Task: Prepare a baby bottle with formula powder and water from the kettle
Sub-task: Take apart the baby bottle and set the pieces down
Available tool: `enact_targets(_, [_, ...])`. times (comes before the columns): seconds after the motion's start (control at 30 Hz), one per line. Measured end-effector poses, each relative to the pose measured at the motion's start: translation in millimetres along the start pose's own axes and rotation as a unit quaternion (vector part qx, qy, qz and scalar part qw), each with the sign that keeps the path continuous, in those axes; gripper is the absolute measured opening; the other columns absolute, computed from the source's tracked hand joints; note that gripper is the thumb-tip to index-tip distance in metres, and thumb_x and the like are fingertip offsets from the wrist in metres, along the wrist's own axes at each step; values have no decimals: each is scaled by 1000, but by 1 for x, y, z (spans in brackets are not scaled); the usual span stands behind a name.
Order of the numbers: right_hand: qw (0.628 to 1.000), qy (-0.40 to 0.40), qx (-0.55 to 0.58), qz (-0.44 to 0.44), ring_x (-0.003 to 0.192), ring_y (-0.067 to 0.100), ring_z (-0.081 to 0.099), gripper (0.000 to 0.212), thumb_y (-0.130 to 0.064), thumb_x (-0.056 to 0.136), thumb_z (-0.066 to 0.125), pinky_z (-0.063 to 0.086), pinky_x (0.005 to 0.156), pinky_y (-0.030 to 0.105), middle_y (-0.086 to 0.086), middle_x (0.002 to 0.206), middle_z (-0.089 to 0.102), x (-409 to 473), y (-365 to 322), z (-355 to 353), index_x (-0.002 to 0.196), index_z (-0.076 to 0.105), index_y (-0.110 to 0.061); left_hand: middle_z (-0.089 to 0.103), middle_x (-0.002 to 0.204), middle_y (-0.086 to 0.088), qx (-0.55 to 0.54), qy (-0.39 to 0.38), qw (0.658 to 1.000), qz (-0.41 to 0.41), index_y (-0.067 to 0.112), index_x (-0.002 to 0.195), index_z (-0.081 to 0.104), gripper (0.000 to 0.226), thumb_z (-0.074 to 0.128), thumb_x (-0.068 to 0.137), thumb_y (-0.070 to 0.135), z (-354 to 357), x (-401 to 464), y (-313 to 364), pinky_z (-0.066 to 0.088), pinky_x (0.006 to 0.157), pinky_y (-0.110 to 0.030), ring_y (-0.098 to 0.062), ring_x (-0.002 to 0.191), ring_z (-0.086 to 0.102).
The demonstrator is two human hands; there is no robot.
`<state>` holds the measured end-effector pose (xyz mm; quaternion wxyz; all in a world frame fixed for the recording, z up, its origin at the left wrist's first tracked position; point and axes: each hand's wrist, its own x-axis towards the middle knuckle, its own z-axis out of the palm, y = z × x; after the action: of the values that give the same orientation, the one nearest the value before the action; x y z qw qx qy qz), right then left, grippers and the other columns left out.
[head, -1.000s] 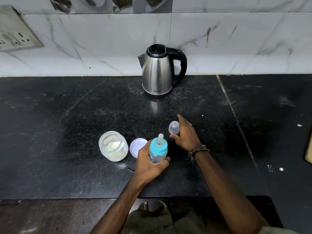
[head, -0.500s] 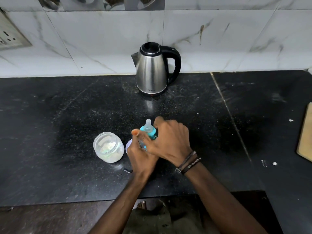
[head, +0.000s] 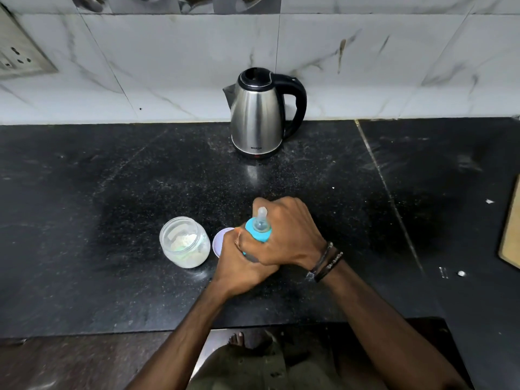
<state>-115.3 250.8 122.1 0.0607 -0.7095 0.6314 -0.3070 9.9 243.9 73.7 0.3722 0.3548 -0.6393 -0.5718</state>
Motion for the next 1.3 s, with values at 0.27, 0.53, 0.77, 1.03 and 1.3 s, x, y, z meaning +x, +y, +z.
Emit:
enact_targets(0.27, [984, -26, 175, 36, 71, 4, 55, 60, -62, 64, 83, 48, 67, 21, -14, 84, 60, -1, 8, -12, 103, 62, -22, 61, 69, 4, 4, 47, 998, 31, 14, 81, 61, 23, 67, 66, -2, -5, 6, 0, 45, 54, -30, -10, 64, 54])
enact_targets(0.53, [918, -125, 364, 98, 113, 11, 65, 79, -4, 76, 81, 50, 100, 32, 0, 119, 70, -5, 11, -20, 143, 41, -13, 75, 84, -8, -44, 73, 996, 11, 11, 95, 69, 34, 71, 69, -11, -2, 6, 0, 56, 67, -30, -15, 77, 68])
enact_targets(0.77, [964, -62, 221, 135, 98, 4, 59, 103, -54, 58, 90, 45, 88, 17, -13, 103, 62, -8, -2, -15, 143, 37, -28, 63, 75, -22, -5, 66, 997, 35, 5, 89, 64, 36, 69, 67, -22, -4, 6, 0, 46, 52, -36, -16, 66, 55])
enact_targets(1.03, [905, -116, 384, 139, 120, 9, 61, 89, -12, 74, 77, 49, 103, 40, -5, 126, 67, -16, 6, -19, 149, 30, -19, 62, 65, 8, -40, 73, 996, 19, 20, 78, 61, 24, 74, 67, 3, 0, 2, -2, 44, 54, -24, -7, 60, 53])
enact_targets(1.3, [952, -33, 260, 158, 96, 6, 61, 99, -40, 60, 94, 48, 82, 16, -9, 105, 65, -18, -4, -13, 142, 40, -26, 76, 90, -9, -12, 72, 996, 43, 13, 102, 71, 49, 67, 68, -22, 2, 5, -6, 59, 69, -42, -19, 82, 70])
